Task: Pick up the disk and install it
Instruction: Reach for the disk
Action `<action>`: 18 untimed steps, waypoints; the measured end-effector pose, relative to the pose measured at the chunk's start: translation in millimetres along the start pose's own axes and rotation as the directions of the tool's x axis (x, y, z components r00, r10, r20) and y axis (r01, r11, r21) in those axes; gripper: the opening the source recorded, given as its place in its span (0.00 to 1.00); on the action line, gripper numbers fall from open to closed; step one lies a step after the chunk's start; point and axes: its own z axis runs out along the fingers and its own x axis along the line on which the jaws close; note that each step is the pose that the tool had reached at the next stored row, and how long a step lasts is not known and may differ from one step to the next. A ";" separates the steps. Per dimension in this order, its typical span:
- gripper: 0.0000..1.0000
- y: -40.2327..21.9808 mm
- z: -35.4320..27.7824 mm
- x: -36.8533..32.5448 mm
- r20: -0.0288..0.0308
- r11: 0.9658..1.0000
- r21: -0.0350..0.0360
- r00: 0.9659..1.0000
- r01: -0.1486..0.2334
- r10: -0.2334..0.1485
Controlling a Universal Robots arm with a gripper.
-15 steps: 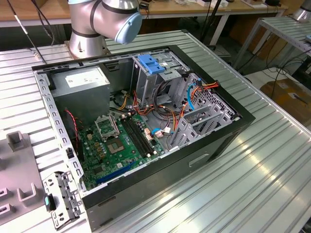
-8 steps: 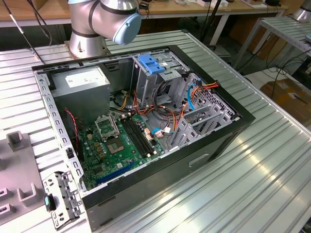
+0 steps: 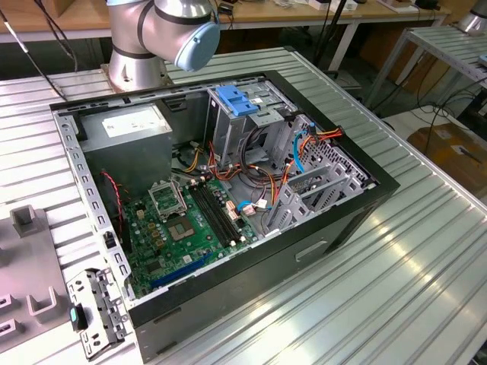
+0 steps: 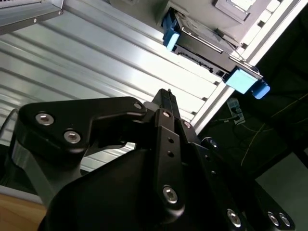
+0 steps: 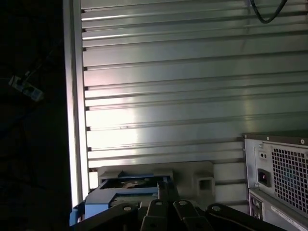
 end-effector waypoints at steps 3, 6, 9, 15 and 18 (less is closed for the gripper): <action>0.11 -4.9 0.2 2.9 0.000 1.000 0.000 1.000 0.000 0.000; 0.11 -10.3 0.2 5.3 0.000 1.000 0.000 1.000 0.000 0.000; 0.11 -10.6 0.2 5.5 0.000 1.000 0.000 1.000 0.000 0.000; 0.11 -10.7 0.2 6.0 0.000 1.000 0.000 1.000 0.000 0.000; 0.11 -10.7 0.2 6.0 0.000 1.000 0.000 1.000 0.000 0.000</action>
